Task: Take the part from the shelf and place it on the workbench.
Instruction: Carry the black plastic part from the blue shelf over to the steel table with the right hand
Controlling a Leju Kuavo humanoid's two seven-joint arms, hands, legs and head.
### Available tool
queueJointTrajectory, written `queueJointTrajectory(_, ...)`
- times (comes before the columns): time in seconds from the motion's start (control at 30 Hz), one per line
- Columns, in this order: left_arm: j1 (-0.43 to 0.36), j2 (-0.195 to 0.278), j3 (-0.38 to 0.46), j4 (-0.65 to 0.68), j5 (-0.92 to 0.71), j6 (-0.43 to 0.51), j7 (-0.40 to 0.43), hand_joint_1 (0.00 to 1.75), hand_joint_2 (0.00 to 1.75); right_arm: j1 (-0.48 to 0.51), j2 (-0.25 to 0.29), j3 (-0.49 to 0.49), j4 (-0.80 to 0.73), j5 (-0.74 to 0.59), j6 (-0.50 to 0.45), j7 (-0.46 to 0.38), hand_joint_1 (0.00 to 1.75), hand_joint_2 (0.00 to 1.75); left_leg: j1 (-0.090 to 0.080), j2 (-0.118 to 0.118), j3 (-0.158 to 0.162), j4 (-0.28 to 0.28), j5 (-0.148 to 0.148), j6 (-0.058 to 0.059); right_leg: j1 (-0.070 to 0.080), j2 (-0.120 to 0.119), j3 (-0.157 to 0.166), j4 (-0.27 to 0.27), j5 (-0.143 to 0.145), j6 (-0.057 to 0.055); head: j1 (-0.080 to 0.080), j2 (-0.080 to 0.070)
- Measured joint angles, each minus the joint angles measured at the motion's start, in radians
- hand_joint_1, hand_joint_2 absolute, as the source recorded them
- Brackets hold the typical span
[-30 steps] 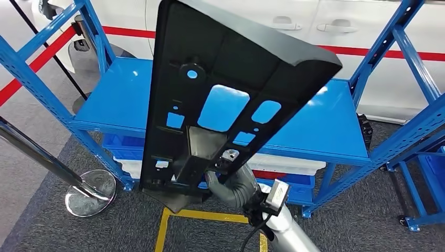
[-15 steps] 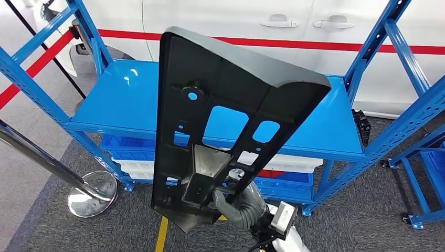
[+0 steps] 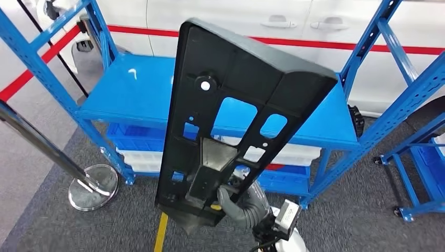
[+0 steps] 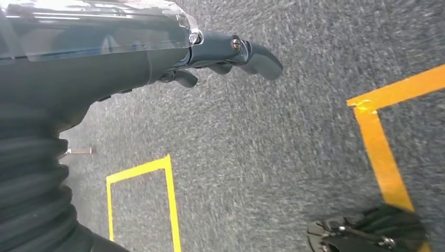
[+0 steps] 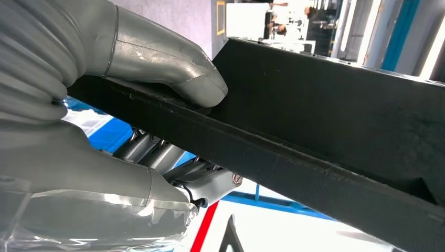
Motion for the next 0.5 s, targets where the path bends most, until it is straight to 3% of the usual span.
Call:
queueJointTrajectory(0.07, -0.001, 0.000, 0.000, 0.000, -0.001, -0.001, 0.001, 0.00, 1.75, 0.000, 0.003, -0.004, -0.004, -0.001, 0.000, 0.008, 1.75, 1.75, -0.001, 0.013, -0.027, 0.000, 0.020, 0.008, -0.003, -0.002, -0.035, 0.118, -0.103, 0.005, 0.000, 0.000)
queueJointTrajectory(0.1, -0.001, 0.000, 0.000, 0.000, -0.001, -0.001, 0.002, 0.00, 1.75, 0.000, 0.005, -0.006, -0.006, -0.001, 0.000, 0.013, 1.75, 1.75, -0.001, 0.020, -0.041, 0.002, 0.030, 0.008, -0.003, -0.002, -0.046, 0.181, -0.138, 0.008, 0.000, 0.000)
queueJointTrajectory(0.13, -0.001, 0.000, 0.000, 0.000, -0.001, -0.001, 0.003, 0.00, 1.75, 0.000, 0.006, -0.008, -0.008, -0.001, 0.000, 0.017, 1.75, 1.75, -0.002, 0.028, -0.055, 0.004, 0.038, 0.007, -0.003, -0.003, -0.047, 0.225, -0.150, 0.011, 0.000, 0.000)
queueJointTrajectory(0.17, -0.001, 0.000, 0.000, 0.000, -0.001, -0.001, 0.004, 0.00, 1.75, 0.000, 0.008, -0.009, -0.010, -0.001, 0.000, 0.021, 1.75, 1.75, -0.002, 0.036, -0.069, 0.007, 0.046, 0.006, -0.003, -0.004, -0.032, 0.237, -0.140, 0.012, 0.000, 0.000)
queueJointTrajectory(0.2, -0.001, 0.000, 0.000, 0.000, -0.001, -0.001, 0.004, 0.00, 1.75, 0.000, 0.009, -0.011, -0.012, -0.002, 0.000, 0.024, 1.75, 1.75, -0.002, 0.044, -0.082, 0.012, 0.052, 0.005, -0.003, -0.008, -0.001, 0.213, -0.116, 0.012, 0.000, 0.000)
queueJointTrajectory(0.23, -0.002, 0.000, 0.000, 0.000, -0.001, -0.001, 0.005, 0.00, 1.75, 0.000, 0.010, -0.012, -0.015, -0.002, 0.000, 0.025, 1.75, 1.75, -0.003, 0.051, -0.093, 0.019, 0.057, 0.002, -0.003, -0.020, 0.049, 0.156, -0.092, 0.012, 0.000, 0.000)
queueJointTrajectory(0.3, -0.003, 0.000, 0.000, -0.001, -0.002, -0.001, 0.004, 0.00, 1.75, -0.001, 0.014, -0.015, -0.023, -0.002, 0.000, 0.026, 1.75, 1.75, -0.006, 0.064, -0.108, 0.032, 0.064, -0.006, 0.003, -0.062, 0.148, 0.019, -0.085, 0.004, -0.001, 0.000)
queueJointTrajectory(0.33, -0.003, -0.001, 0.000, -0.002, -0.003, -0.001, 0.004, 0.00, 1.75, -0.002, 0.017, -0.017, -0.028, -0.002, 0.000, 0.026, 1.75, 1.75, -0.008, 0.072, -0.110, 0.037, 0.067, -0.011, 0.007, -0.076, 0.176, -0.027, -0.092, -0.003, -0.001, 0.000)
queueJointTrajectory(0.37, -0.004, -0.001, 0.000, -0.002, -0.004, -0.001, 0.004, 0.00, 1.75, -0.002, 0.019, -0.019, -0.031, -0.002, 0.001, 0.026, 1.75, 1.75, -0.009, 0.080, -0.110, 0.038, 0.072, -0.016, 0.010, -0.078, 0.184, -0.047, -0.100, -0.012, -0.001, 0.000)
queueJointTrajectory(0.43, -0.006, -0.001, -0.001, -0.002, -0.007, -0.001, 0.001, 0.00, 1.75, 0.001, 0.023, -0.022, -0.036, -0.002, 0.002, 0.026, 1.75, 1.75, -0.006, 0.089, -0.110, 0.038, 0.077, -0.029, 0.009, -0.057, 0.173, -0.053, -0.089, -0.031, -0.002, 0.000)
queueJointTrajectory(0.5, -0.008, -0.001, -0.001, -0.003, -0.012, -0.001, -0.005, 0.00, 1.75, 0.003, 0.028, -0.024, -0.040, -0.001, 0.005, 0.027, 1.75, 1.75, -0.003, 0.055, -0.125, 0.072, 0.032, -0.044, 0.006, -0.038, 0.156, -0.056, -0.071, -0.048, -0.002, 0.000)
